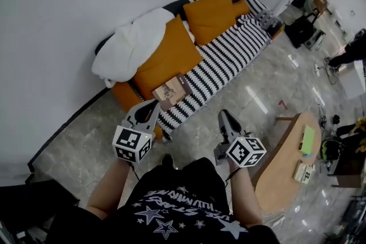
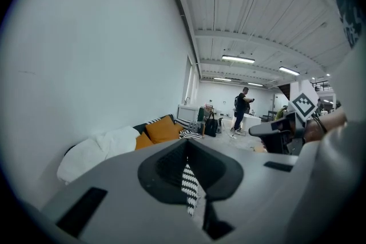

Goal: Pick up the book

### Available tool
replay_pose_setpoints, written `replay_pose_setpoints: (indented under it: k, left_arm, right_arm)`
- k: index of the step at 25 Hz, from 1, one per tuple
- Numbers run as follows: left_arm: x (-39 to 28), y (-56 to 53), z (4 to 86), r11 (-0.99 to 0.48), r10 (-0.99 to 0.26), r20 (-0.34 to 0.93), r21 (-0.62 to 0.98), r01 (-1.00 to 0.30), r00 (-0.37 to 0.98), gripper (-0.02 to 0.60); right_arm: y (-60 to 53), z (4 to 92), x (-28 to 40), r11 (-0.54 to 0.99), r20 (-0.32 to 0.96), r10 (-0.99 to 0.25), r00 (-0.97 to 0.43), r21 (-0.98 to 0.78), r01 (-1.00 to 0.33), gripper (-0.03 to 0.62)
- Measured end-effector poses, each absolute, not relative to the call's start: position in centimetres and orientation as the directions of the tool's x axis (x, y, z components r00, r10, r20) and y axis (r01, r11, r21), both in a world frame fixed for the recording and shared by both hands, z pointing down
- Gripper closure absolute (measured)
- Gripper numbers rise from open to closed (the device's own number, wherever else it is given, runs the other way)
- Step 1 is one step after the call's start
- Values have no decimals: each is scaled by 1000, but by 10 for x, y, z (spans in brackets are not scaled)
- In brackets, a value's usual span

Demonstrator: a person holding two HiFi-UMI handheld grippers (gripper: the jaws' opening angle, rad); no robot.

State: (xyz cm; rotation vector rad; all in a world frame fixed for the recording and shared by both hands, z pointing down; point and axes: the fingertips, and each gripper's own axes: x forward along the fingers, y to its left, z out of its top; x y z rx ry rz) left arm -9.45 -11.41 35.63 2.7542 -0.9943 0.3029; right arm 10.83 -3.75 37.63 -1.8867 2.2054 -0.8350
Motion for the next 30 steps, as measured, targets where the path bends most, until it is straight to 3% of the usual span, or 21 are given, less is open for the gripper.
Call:
replay_pose_setpoints:
  k: [7, 15, 30]
  left_arm:
    - [-97, -129, 362, -731, -630, 259, 120, -672, 732, 575]
    - [-108, -160, 374, -618, -729, 288, 114, -778, 621, 575]
    - [-58, -239, 378, -452, -816, 355, 104, -886, 457, 575]
  right_arm:
    - [-59, 381, 118, 82, 261, -938, -229, -475, -876, 560]
    - [-120, 397, 126, 181, 275, -897, -347, -487, -854, 560]
    - [-252, 412, 175, 331, 309, -784, -538, -525, -784, 560]
